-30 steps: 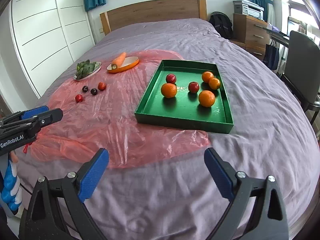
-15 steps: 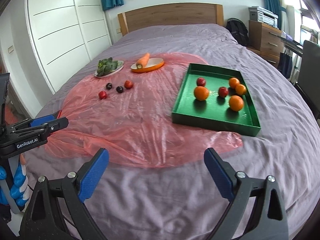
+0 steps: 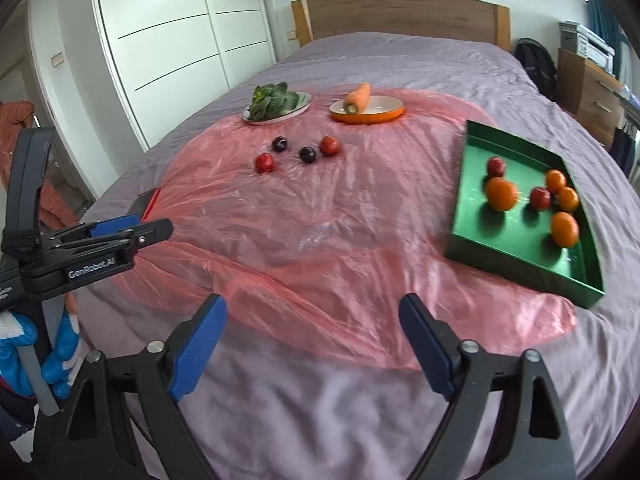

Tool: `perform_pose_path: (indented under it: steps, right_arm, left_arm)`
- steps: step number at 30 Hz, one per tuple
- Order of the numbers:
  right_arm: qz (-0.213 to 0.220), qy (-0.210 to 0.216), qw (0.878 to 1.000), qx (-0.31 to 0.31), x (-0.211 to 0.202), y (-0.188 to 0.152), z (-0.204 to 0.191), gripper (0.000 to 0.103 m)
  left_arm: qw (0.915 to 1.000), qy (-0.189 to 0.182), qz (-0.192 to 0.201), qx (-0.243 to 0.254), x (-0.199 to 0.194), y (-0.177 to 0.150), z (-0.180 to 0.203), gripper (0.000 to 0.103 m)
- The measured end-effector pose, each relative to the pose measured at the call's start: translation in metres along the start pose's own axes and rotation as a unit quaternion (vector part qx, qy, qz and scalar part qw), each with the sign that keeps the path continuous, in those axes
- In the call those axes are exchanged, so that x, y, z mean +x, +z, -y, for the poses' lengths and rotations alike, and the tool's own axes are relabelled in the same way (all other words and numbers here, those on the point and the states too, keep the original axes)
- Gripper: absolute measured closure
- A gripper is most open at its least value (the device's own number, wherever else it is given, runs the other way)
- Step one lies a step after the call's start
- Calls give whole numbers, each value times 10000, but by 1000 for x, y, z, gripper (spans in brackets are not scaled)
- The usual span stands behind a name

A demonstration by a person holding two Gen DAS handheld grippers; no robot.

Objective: Organize fruits
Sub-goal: 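Withdraw both open tools up and away from the green tray, then move the left tool to a red apple while the right tool approaches a dark plum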

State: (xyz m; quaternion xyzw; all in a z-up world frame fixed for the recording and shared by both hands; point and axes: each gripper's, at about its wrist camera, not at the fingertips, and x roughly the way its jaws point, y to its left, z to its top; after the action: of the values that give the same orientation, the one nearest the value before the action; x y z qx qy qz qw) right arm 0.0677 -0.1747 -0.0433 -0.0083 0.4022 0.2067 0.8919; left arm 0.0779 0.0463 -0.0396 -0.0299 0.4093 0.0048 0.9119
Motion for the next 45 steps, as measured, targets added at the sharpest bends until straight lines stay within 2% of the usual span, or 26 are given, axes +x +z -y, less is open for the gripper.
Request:
perform_pose_path:
  steps: [8, 17, 32, 38, 45]
  right_arm:
    - [-82, 420, 9990, -155, 42, 27, -15, 0]
    - [-131, 711, 9973, -143, 88, 65, -12, 0]
    - [-168, 1240, 9917, 304, 157, 119, 6, 0]
    - [-253, 1318, 9894, 546, 187, 140, 15, 0]
    - [-407, 1258, 9898, 521, 214, 156, 14, 15]
  left_arm:
    - [10000, -25, -51, -62, 30, 24, -17, 50]
    - [9997, -126, -199, -74, 70, 54, -20, 50]
    - [9993, -195, -309, -101, 139, 95, -18, 51]
    - [9992, -142, -367, -28, 161, 109, -17, 60]
    - [9988, -202, -448, 37, 177, 116, -13, 68]
